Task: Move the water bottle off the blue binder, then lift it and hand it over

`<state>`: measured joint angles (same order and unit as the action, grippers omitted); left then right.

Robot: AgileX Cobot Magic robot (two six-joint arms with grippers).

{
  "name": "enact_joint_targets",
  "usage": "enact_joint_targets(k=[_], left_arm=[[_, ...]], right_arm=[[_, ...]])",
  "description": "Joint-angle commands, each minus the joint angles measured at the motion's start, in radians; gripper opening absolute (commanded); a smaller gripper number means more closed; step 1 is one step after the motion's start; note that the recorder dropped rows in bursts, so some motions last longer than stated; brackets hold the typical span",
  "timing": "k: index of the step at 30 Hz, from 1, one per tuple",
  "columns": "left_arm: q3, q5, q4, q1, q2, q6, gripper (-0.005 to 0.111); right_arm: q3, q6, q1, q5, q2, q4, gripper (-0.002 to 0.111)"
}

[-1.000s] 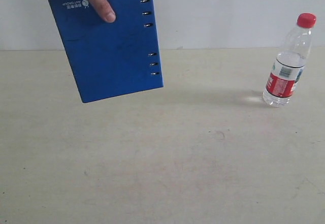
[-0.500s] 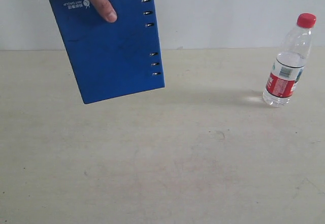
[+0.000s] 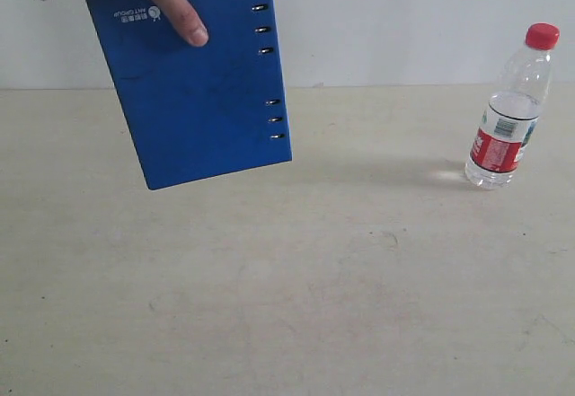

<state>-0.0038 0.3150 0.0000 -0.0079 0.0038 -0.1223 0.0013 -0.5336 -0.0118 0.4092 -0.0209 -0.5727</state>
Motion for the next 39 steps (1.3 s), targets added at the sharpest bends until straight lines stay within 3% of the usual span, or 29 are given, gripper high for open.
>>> enact_joint_targets(k=[1, 14, 18, 20, 23, 25, 31, 34, 39], left_arm=[[0.004, -0.012, 0.009, -0.002, -0.004, 0.010, 0.007], [0.004, -0.010, 0.009, -0.002, -0.004, 0.010, 0.007], [0.004, -0.011, 0.009, -0.002, -0.004, 0.010, 0.007], [0.004, -0.008, 0.009, -0.002, -0.004, 0.010, 0.007], [0.004, -0.008, 0.009, -0.002, -0.004, 0.010, 0.007], [0.004, -0.008, 0.009, -0.002, -0.004, 0.010, 0.007], [0.004, -0.008, 0.009, -0.002, -0.004, 0.010, 0.007], [0.004, -0.008, 0.009, -0.002, -0.004, 0.010, 0.007], [0.004, -0.008, 0.009, -0.002, -0.004, 0.010, 0.007]], right_arm=[[-0.001, 0.002, 0.003, -0.008, -0.001, 0.002, 0.000], [-0.001, 0.062, 0.001, -0.012, 0.021, 0.029, 0.000], [-0.001, 0.168, -0.039, -0.253, 0.021, 0.029, 0.000], [-0.001, 0.214, -0.068, -0.243, 0.021, 0.042, 0.000], [-0.001, 0.509, -0.112, 0.080, 0.021, 0.349, 0.000], [-0.002, 0.671, -0.152, 0.089, 0.021, 0.461, 0.000], [-0.002, 0.710, -0.160, 0.085, 0.021, 0.491, 0.000], [-0.001, 0.722, -0.160, -0.102, 0.021, 0.590, 0.000], [-0.001, 0.695, -0.149, -0.070, 0.021, 0.667, 0.000]])
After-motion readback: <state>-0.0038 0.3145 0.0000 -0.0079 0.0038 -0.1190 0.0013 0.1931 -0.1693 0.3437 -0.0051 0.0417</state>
